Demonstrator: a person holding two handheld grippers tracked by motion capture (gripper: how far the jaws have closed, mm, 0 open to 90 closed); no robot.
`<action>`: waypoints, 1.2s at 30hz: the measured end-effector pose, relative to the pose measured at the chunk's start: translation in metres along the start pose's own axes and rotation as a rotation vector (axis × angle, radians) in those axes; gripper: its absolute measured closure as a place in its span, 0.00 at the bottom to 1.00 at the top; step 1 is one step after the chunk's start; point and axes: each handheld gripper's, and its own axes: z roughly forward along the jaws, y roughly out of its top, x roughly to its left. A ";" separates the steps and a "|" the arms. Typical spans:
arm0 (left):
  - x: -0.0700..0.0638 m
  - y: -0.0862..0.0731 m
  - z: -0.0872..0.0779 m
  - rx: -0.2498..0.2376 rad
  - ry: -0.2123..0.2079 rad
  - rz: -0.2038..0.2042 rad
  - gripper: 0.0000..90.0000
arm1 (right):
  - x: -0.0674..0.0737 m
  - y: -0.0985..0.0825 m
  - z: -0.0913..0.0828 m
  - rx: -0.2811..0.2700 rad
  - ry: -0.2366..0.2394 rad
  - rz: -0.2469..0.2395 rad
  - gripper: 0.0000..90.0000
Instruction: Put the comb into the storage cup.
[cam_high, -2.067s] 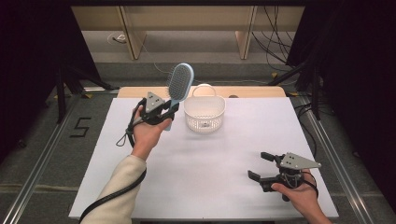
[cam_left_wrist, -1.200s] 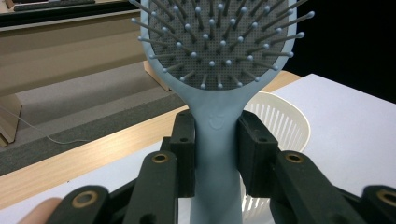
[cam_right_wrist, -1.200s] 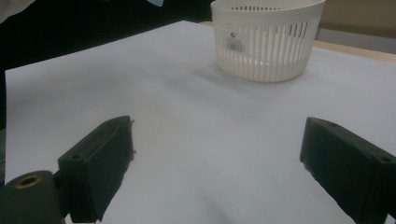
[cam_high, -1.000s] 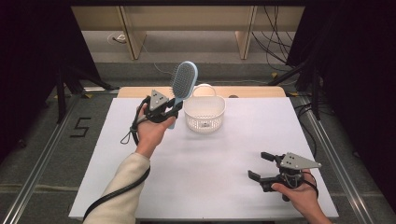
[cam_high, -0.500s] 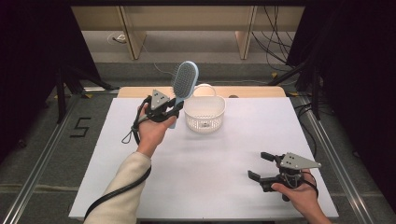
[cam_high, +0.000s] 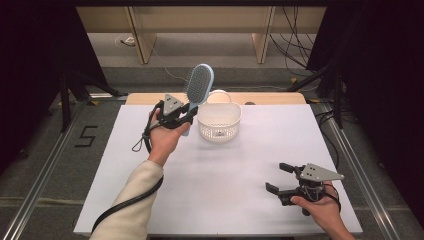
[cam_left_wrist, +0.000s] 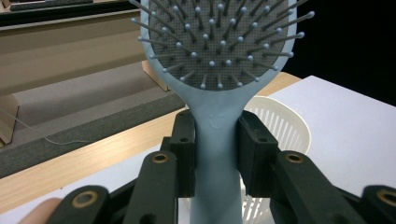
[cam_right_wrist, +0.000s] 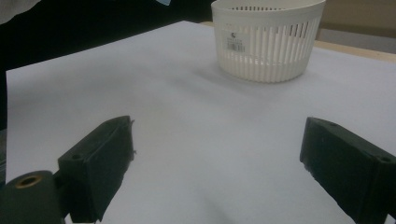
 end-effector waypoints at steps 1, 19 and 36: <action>0.000 0.000 0.000 -0.001 -0.001 0.000 0.77 | 0.000 0.000 0.000 0.000 0.000 0.000 0.12; -0.002 0.003 0.006 0.000 -0.011 -0.007 0.77 | 0.000 0.000 0.000 0.000 0.001 0.000 0.12; -0.003 0.005 0.010 0.004 -0.012 -0.007 0.77 | 0.000 0.000 0.000 0.000 0.002 0.000 0.12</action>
